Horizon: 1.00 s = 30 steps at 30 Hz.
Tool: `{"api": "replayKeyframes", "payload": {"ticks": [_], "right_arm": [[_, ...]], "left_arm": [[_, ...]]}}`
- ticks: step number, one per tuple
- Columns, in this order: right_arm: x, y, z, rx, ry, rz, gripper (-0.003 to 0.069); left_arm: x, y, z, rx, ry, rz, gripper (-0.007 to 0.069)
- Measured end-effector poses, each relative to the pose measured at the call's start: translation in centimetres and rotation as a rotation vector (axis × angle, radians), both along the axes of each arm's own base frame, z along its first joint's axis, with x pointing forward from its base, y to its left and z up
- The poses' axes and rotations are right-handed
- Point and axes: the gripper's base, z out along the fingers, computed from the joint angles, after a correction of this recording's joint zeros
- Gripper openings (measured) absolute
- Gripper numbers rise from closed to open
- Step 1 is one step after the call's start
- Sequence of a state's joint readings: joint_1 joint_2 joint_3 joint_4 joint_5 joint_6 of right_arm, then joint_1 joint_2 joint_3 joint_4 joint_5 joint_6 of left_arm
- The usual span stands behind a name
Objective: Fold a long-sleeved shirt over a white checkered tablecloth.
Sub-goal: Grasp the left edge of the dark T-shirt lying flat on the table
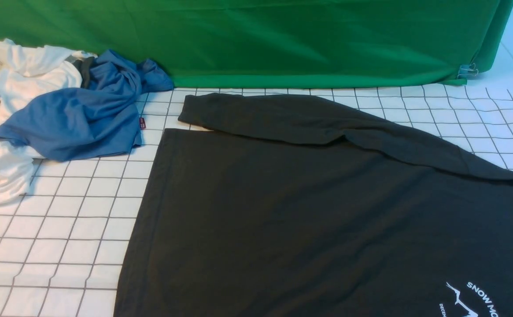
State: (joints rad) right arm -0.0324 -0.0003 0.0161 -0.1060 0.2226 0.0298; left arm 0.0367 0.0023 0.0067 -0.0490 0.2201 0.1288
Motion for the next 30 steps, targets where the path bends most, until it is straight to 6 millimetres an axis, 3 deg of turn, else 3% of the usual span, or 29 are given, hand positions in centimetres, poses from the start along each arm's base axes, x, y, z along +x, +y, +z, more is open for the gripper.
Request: {"api": "replayKeyframes", "payload": {"ticks": [25,30], "right_arm": [[0.00,0.00,0.01,0.001,-0.001,0.000,0.0242],[0.01,0.01,0.03,0.105,-0.013,-0.024,0.0242]], "left_arm": [[0.00,0.00,0.00,0.000,0.000,0.000,-0.0009],[0.01,-0.01,0.09,-0.013,-0.010,0.000,-0.0009]]}}
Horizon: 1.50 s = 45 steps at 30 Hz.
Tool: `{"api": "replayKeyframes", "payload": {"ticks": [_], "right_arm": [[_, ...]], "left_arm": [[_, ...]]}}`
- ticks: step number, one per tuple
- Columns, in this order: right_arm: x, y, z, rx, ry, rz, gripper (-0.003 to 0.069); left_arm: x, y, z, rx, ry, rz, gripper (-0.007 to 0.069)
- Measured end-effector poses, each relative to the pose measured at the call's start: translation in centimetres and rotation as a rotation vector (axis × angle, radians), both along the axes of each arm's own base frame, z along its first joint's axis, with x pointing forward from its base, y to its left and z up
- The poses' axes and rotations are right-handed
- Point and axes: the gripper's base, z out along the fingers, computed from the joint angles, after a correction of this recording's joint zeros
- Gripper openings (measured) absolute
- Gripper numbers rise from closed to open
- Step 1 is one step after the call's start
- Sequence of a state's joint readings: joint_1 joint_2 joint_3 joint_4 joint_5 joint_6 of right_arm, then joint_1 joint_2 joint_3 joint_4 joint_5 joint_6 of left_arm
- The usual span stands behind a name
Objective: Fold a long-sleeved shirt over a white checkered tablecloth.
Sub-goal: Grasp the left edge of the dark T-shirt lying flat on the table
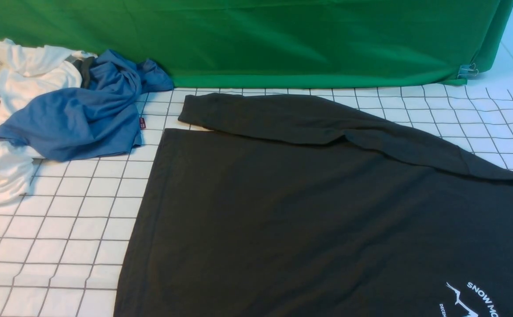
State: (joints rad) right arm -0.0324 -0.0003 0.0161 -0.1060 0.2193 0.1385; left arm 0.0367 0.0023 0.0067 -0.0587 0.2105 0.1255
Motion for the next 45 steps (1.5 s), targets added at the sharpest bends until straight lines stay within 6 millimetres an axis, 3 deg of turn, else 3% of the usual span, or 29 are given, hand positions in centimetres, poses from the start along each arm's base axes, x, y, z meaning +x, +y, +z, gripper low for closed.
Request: {"api": "replayKeyframes", "payload": {"ticks": [1,4,5,6,8,10,14,19,24,27,29,32,36,38,41,45], "right_arm": [[0.0,0.0,0.0,0.015,-0.001,-0.003,0.0242],[0.0,0.0,0.1,0.185,-0.031,-0.039,0.0242],[0.1,0.0,0.2,0.251,-0.049,-0.050,0.0242],[0.1,0.1,0.5,0.416,-0.088,-0.076,0.0242],[0.2,0.1,0.8,0.648,-0.141,-0.103,0.0242],[0.2,0.2,1.1,0.830,-0.180,-0.119,0.0242],[0.2,0.2,1.2,0.948,-0.198,-0.130,0.0242],[0.2,0.2,1.2,0.944,-0.196,-0.131,0.0242],[0.2,0.3,1.4,0.860,-0.208,-0.105,0.0242],[0.3,0.4,1.9,0.779,-0.257,-0.051,0.0242],[0.2,0.5,2.4,0.731,-0.274,-0.017,0.0236],[0.1,0.6,4.3,0.624,-0.286,0.015,0.0199],[0.7,0.6,8.9,0.372,-0.257,0.045,0.0069],[1.5,0.6,11.7,0.230,-0.215,0.055,0.0022],[3.3,0.5,15.8,0.035,-0.091,0.066,0.0012],[5.7,0.5,19.0,-0.141,0.192,0.091,0.0012]], "left_arm": [[0.0,0.0,0.0,-0.006,0.000,0.000,-0.0009],[0.1,-0.2,0.5,-0.311,-0.060,0.006,-0.0009],[0.1,-0.3,0.7,-0.439,-0.080,0.009,-0.0009],[0.1,-0.4,0.9,-0.698,-0.099,0.014,-0.0009],[0.1,-0.5,1.1,-0.934,-0.109,0.017,-0.0009],[0.1,-0.5,1.2,-0.998,-0.115,0.019,-0.0009],[0.1,-0.4,1.3,-1.019,-0.131,0.023,-0.0009],[0.1,-0.1,1.7,-1.162,-0.183,0.036,-0.0009],[0.0,0.2,2.0,-1.179,-0.230,0.044,-0.0009],[0.0,0.0,2.4,-1.125,-0.215,0.028,-0.0009],[-0.4,-0.3,4.1,-1.015,-0.228,-0.010,-0.0009],[-1.3,-0.5,7.8,-0.802,-0.277,-0.059,-0.0009],[-1.3,-0.5,12.8,-0.472,-0.201,-0.035,-0.0009],[-0.4,-0.1,15.3,-0.291,-0.091,0.011,-0.0009],[1.6,0.5,18.4,-0.071,0.136,0.065,-0.0009],[4.7,0.4,20.6,0.088,0.441,-0.002,-0.0009]]}}
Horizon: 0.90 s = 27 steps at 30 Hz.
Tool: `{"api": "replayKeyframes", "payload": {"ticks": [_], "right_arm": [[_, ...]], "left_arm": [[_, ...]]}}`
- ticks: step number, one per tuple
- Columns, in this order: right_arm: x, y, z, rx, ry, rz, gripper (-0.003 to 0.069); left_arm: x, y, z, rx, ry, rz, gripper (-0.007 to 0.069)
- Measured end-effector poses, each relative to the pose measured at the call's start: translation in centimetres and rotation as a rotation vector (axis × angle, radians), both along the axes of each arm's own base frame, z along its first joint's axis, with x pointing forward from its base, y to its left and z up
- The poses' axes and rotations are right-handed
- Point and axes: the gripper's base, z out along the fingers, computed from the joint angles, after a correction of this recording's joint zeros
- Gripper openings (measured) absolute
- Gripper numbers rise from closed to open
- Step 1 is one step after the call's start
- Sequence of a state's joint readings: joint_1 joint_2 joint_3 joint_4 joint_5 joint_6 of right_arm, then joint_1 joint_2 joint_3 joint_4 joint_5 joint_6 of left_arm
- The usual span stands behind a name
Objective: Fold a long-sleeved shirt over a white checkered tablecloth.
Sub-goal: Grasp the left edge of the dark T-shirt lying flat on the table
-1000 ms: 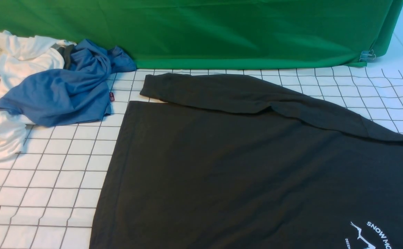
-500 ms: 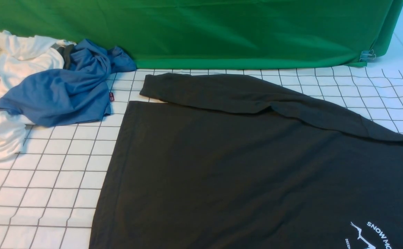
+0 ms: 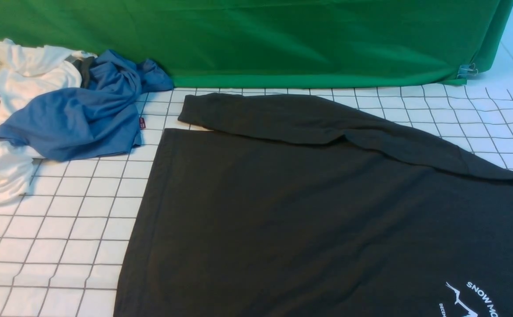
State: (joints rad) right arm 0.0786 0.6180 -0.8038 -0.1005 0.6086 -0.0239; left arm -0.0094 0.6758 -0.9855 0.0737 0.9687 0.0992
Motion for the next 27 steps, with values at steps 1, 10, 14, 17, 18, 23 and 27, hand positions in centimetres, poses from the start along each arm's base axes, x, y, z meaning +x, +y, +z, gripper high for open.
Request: {"api": "replayKeyframes", "payload": {"ticks": [1,10,14,17,18,23,27], "right_arm": [[0.3,0.0,0.4,-0.035,0.086,0.012,0.0012],[0.0,3.7,-1.2,-0.061,0.572,0.387,0.0012],[-0.8,4.2,-1.4,-0.075,0.596,0.461,0.0012],[-1.1,4.2,-1.4,-0.082,0.589,0.474,0.0012],[-1.1,4.2,-1.4,-0.083,0.588,0.476,0.0012],[-0.9,4.3,-1.2,-0.087,0.554,0.481,0.0012],[-0.7,4.4,-1.1,-0.101,0.521,0.493,0.0012]], "left_arm": [[0.9,-0.3,0.1,0.006,0.064,-0.035,-0.0009],[6.1,-7.0,-3.0,0.097,0.473,-0.496,-0.0009],[7.1,-10.1,-6.6,0.105,0.633,-0.686,-0.0008],[6.4,-12.0,-9.8,0.169,0.747,-0.819,0.0015],[6.2,-12.2,-10.5,0.184,0.764,-0.837,0.0028],[4.5,-13.0,-15.3,0.272,0.838,-0.908,0.0187],[4.0,-12.9,-17.7,0.281,0.856,-0.900,0.0313]]}}
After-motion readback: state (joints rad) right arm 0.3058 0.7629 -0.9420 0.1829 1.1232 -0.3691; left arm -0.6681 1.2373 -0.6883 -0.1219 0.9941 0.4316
